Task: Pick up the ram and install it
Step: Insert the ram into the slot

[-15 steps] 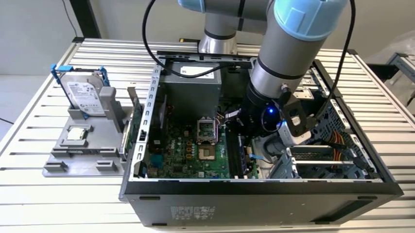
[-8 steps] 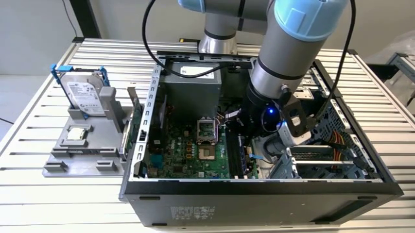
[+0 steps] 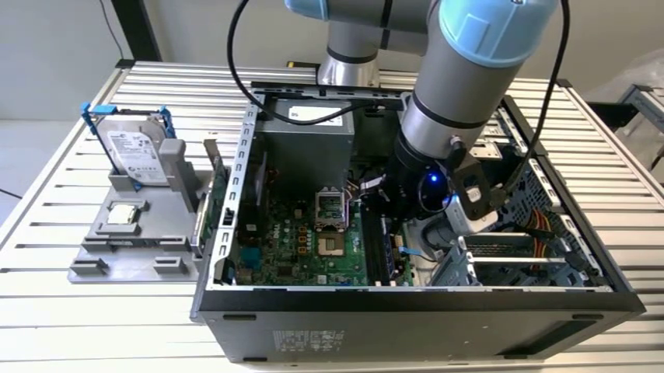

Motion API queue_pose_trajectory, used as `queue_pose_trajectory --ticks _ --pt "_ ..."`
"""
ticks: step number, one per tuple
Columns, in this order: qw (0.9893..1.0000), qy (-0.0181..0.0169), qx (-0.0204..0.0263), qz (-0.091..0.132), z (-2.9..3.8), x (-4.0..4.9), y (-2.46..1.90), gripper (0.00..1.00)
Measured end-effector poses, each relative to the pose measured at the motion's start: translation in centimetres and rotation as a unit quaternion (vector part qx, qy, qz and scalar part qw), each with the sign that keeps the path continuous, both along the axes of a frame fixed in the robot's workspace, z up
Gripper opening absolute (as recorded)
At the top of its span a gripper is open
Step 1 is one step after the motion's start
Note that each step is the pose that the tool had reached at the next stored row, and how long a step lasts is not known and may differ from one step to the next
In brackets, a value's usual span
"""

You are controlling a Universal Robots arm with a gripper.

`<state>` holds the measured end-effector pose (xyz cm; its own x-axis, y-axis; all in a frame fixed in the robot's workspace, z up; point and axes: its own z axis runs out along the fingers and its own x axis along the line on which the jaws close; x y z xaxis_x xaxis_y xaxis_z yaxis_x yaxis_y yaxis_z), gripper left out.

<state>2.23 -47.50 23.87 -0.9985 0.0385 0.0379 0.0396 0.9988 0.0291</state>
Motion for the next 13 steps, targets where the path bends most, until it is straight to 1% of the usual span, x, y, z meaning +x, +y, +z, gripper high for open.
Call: queue_pose_trajectory --ticks 4,9,13 --pt "1.0000 0.0000 0.0005 0.001 0.00 0.00 -0.02 0.00" --pt "0.9999 0.0000 0.0005 0.016 0.00 0.00 -0.02 0.00" --pt "0.9995 0.0000 0.0005 0.030 0.00 0.00 -0.02 0.00"
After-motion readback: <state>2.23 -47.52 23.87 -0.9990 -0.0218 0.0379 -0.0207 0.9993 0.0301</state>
